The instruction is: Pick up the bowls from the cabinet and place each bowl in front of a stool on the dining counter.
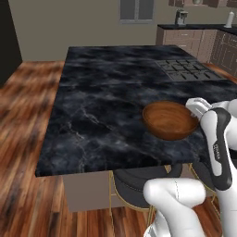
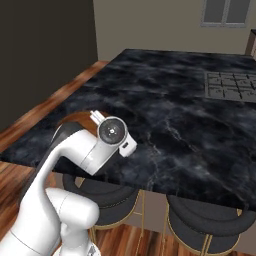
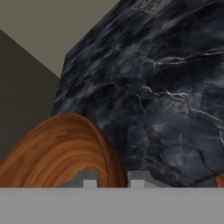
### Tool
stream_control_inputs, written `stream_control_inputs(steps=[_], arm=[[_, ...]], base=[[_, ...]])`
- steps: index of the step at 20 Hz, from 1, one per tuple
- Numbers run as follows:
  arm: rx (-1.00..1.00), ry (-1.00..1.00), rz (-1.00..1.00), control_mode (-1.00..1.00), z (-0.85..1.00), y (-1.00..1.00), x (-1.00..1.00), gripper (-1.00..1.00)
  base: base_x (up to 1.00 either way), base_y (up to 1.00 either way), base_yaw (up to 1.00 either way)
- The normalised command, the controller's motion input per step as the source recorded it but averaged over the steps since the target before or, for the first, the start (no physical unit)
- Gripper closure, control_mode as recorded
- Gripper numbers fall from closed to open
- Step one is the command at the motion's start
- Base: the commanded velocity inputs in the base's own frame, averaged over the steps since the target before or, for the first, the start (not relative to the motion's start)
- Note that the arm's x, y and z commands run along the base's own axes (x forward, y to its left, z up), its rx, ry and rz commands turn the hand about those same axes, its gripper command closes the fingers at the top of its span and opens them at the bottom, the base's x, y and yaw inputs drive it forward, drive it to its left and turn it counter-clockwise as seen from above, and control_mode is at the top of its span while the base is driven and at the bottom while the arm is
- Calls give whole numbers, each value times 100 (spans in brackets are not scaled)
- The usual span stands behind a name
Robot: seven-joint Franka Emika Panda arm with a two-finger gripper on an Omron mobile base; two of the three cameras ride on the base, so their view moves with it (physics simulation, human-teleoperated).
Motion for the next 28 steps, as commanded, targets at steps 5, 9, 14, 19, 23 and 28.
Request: stream_control_inputs(steps=[5,9,14,19,23,28], arm=[[0,0,0,-100,-13,0,0,100],[0,0,0,-100,-29,0,0,100],[0,0,0,-100,-39,0,0,100],[0,0,0,-100,-35,0,10,100],[0,0,0,-100,-19,0,39,100],[0,0,-1,-100,-9,-4,52,100]], base=[[0,0,0],[0,0,0],[0,0,0],[0,0,0],[0,0,0],[0,0,0]])
